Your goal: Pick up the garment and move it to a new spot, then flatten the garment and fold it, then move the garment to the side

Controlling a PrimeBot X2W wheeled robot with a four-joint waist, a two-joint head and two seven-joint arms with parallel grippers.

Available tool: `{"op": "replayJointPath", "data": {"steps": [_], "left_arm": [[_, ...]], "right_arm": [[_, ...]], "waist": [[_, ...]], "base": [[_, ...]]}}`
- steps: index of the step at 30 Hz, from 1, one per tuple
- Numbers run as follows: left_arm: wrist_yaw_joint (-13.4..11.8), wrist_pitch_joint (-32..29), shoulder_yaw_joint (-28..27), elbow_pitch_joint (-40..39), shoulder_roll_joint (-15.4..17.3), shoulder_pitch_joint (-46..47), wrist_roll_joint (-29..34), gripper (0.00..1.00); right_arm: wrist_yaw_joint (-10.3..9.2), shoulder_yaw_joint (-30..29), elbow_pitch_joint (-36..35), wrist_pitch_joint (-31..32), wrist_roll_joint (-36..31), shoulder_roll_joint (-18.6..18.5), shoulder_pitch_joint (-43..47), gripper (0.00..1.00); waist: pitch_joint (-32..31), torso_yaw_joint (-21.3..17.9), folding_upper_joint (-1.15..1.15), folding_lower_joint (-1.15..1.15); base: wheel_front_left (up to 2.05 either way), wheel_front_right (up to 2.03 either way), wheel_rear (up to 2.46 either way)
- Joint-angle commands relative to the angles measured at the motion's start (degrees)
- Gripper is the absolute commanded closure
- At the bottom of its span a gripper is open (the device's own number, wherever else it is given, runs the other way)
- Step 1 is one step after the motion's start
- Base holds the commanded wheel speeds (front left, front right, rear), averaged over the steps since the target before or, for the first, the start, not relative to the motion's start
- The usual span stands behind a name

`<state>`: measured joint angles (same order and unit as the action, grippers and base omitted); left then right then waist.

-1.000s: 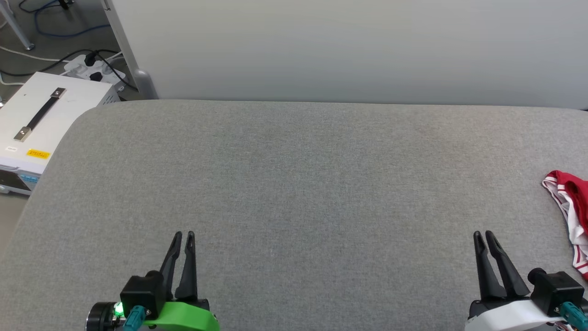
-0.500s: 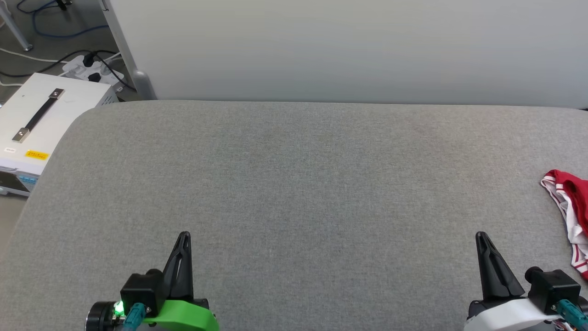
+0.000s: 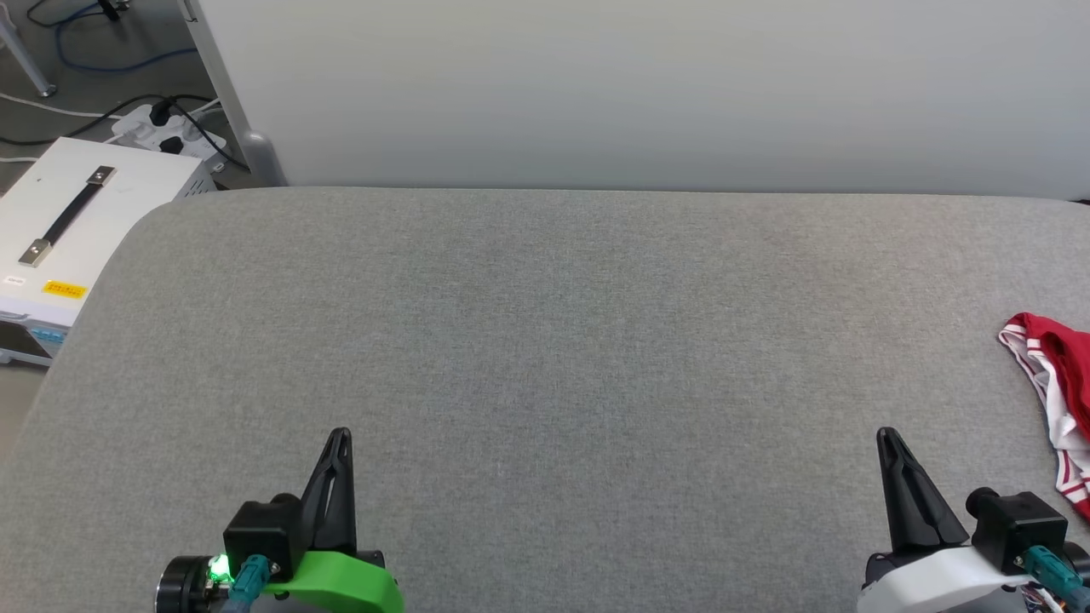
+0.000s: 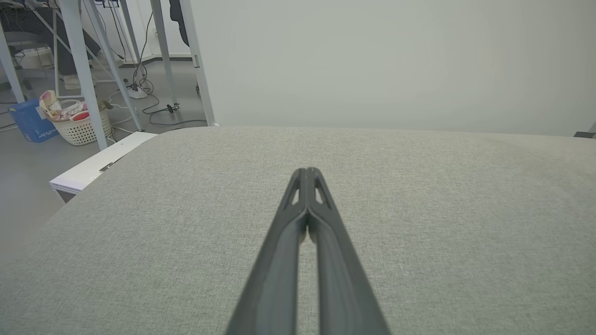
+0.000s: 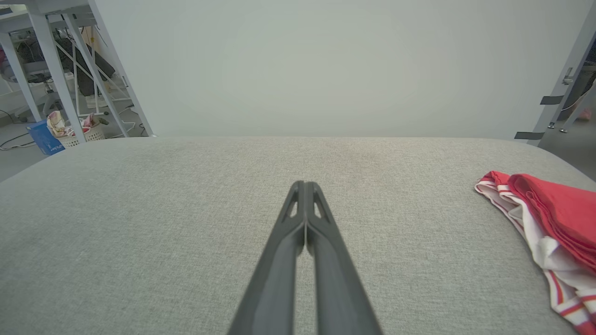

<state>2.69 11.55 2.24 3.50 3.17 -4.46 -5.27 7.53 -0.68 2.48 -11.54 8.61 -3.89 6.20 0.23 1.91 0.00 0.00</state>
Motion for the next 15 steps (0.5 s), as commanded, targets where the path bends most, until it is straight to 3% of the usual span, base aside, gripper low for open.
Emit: {"op": "replayJointPath", "data": {"steps": [1, 15], "left_arm": [[-0.5, -0.38, -0.17, -0.24, -0.07, 0.91, 0.71, 1.0], [-0.81, -1.98, -0.47, -0.71, -0.1, 1.42, 1.36, 1.0]], "right_arm": [[-0.01, 0.09, -0.32, 0.35, -0.65, 0.14, -1.1, 1.0], [-0.01, 0.17, -0.63, 1.95, -1.8, 0.26, -1.84, 1.0]], "waist": [[0.0, -0.03, 0.0, 0.0], [-0.04, -0.3, 0.0, 0.0]], "base": [[0.0, 0.0, 0.0], [0.0, 0.0, 0.0]]}}
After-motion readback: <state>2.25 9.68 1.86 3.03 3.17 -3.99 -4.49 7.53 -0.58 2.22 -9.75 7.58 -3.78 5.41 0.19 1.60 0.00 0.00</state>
